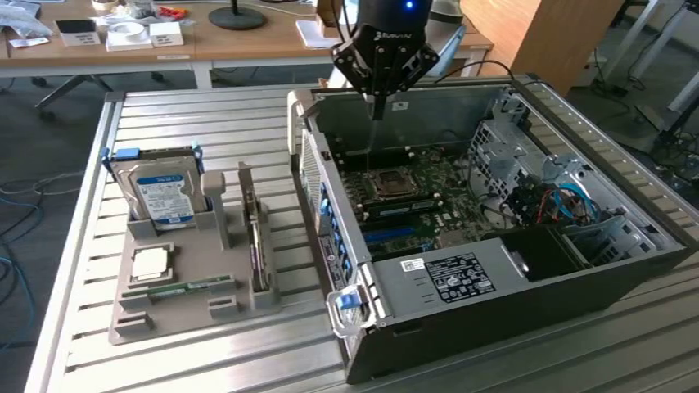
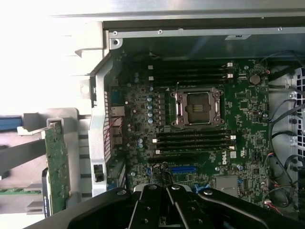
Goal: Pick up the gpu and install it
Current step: 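Reach for the gpu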
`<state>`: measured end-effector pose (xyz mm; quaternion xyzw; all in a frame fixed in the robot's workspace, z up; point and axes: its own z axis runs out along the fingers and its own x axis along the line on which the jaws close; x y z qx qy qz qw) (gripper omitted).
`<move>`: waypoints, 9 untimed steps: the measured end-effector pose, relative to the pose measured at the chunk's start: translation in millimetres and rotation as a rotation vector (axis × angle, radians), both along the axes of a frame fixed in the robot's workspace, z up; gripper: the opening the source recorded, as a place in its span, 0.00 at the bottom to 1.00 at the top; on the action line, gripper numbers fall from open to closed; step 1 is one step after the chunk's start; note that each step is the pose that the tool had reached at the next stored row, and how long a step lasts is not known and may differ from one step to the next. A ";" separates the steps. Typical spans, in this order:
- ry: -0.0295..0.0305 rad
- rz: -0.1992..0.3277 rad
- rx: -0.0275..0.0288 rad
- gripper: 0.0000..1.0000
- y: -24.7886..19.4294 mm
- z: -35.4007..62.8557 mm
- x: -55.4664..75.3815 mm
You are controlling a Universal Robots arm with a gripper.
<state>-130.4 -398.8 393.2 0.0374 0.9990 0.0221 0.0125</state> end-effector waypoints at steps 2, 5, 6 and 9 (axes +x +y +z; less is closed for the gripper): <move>0.0000 0.000 0.0000 0.11 0.0 0.0 -1.4; 0.0000 0.000 -0.0001 0.11 0.0 0.0 -3.4; 0.0000 0.000 -0.0001 0.11 0.0 0.0 -4.1; 0.0000 0.000 0.0000 0.11 0.0 0.0 -6.2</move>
